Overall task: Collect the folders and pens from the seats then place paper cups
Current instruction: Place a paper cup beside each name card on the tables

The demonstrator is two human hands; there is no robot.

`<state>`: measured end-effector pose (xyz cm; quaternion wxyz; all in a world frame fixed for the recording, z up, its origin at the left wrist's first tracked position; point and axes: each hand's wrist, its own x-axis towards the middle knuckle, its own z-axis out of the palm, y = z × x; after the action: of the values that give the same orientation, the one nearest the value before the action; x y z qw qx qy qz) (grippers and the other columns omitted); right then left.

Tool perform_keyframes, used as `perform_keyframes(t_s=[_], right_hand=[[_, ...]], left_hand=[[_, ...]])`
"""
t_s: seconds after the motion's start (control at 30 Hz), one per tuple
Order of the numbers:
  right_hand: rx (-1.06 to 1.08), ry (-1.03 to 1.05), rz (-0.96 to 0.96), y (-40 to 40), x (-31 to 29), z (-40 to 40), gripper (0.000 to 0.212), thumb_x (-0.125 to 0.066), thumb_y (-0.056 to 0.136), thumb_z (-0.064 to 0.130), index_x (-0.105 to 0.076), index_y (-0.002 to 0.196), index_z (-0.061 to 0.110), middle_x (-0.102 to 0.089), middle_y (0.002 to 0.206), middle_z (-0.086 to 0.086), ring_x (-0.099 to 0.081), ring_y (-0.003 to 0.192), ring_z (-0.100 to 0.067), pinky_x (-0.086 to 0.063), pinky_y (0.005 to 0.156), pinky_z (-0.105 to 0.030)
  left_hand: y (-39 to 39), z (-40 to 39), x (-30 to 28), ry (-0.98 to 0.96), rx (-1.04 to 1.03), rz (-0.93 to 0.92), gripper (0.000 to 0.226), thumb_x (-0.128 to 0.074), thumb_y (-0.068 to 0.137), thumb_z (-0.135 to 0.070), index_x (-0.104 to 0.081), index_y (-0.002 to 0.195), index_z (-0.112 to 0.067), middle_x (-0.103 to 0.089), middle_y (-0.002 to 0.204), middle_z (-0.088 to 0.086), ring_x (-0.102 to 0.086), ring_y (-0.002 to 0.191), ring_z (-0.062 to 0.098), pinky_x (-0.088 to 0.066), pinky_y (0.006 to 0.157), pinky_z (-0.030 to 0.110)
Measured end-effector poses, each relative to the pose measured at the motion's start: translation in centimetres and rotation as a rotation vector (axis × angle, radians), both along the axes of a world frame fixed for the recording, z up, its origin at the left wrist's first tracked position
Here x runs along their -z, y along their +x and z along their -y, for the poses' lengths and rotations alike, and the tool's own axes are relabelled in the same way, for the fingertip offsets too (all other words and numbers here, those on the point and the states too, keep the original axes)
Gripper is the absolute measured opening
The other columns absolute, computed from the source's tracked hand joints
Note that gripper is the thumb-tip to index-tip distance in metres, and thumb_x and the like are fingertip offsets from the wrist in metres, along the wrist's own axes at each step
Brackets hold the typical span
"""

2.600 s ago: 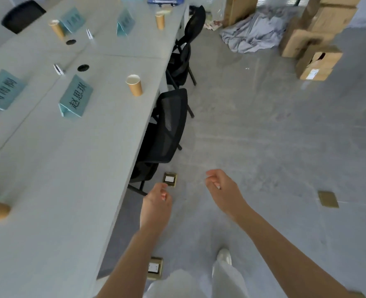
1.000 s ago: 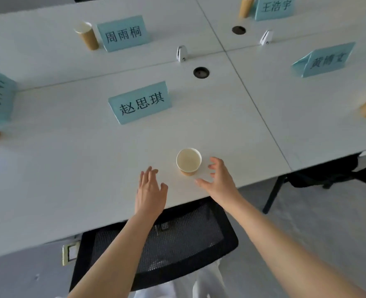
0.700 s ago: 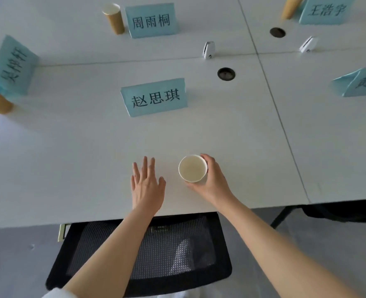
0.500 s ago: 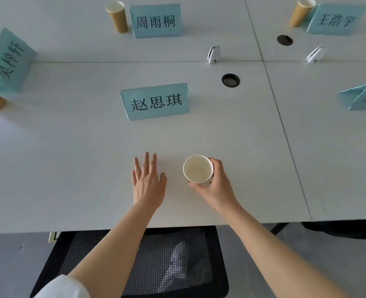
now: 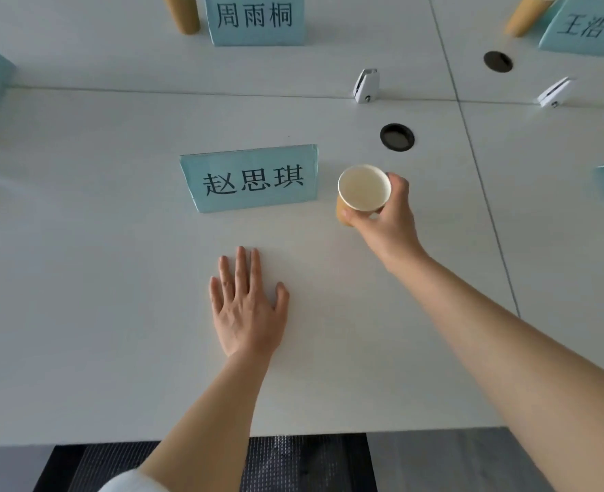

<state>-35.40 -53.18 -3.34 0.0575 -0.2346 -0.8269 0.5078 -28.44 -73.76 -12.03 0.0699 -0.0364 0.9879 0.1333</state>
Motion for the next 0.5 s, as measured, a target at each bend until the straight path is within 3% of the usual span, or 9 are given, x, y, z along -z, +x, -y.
perform_keyframes(t_s=[0.5], right_hand=[[-0.013, 0.059, 0.053, -6.9, 2.3, 0.3, 0.076, -0.078, 0.074, 0.023, -0.034, 0.135, 0.014, -0.055, 0.127, -0.002, -0.056, 0.11, -0.019, -0.043, 0.085, -0.025]], left_hand=[[-0.2, -0.1, 0.2, -0.011, 0.004, -0.018, 0.069, -0.028, 0.094, -0.052, -0.018, 0.156, -0.022, -0.011, 0.163, -0.004, -0.003, 0.151, 0.022, -0.005, 0.122, 0.043]])
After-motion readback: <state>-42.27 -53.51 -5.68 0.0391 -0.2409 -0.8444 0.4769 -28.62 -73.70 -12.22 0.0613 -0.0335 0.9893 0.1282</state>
